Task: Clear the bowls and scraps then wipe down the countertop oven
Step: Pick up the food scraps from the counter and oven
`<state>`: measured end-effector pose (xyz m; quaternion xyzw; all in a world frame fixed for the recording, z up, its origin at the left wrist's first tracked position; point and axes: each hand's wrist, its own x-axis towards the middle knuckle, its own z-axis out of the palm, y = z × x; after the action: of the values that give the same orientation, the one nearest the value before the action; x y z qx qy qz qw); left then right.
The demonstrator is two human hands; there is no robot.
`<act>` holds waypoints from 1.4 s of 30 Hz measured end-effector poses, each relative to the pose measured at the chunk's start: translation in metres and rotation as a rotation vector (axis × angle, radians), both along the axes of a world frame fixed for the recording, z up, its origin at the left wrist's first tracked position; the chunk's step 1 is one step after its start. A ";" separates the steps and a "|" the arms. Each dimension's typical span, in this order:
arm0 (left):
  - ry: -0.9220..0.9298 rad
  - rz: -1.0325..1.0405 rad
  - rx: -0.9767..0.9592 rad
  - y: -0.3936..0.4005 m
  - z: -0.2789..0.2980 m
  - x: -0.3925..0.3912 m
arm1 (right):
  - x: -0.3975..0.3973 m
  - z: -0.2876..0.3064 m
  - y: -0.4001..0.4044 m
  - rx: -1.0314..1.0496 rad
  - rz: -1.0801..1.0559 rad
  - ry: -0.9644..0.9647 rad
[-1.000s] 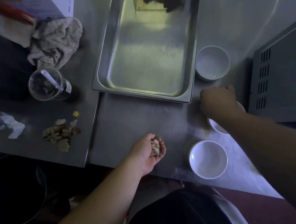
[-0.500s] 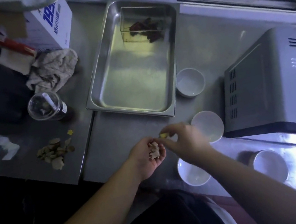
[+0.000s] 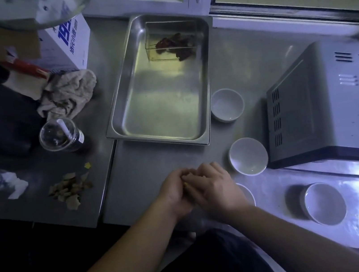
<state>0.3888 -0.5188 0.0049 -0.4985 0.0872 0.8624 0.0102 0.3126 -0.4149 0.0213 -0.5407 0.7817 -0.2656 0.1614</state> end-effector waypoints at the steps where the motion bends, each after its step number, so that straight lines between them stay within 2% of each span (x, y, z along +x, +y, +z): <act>1: -0.014 0.013 0.000 -0.001 -0.002 0.000 | 0.001 0.001 0.001 0.012 0.023 0.000; 6: -0.052 0.026 -0.027 -0.005 -0.005 0.001 | 0.000 0.002 -0.001 -0.004 -0.033 -0.093; 10: -0.002 0.140 0.028 -0.003 0.001 0.002 | -0.001 0.003 -0.006 0.048 -0.053 -0.147; 14: -0.034 0.181 0.041 -0.005 -0.004 0.005 | -0.002 0.009 -0.009 0.036 -0.123 -0.237; 21: -0.070 0.359 0.014 0.002 0.008 0.015 | -0.016 0.013 0.006 0.126 -0.132 -0.256; 27: -0.121 0.542 0.007 0.039 0.018 0.044 | -0.022 0.010 0.028 0.283 0.060 -0.192; 32: -0.145 0.698 0.032 0.083 0.030 0.078 | -0.013 0.012 0.045 0.370 0.296 -0.025; 36: -0.144 0.864 0.059 0.117 0.026 0.112 | 0.008 0.012 0.051 0.428 0.477 0.013; 42: -0.183 1.000 0.031 0.173 0.030 0.171 | 0.061 0.013 0.061 0.514 0.682 0.067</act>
<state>0.5603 -0.3462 0.0348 -0.5527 -0.1761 0.7156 -0.3891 0.3738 -0.3539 0.0340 -0.7188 0.6038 0.0241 0.3438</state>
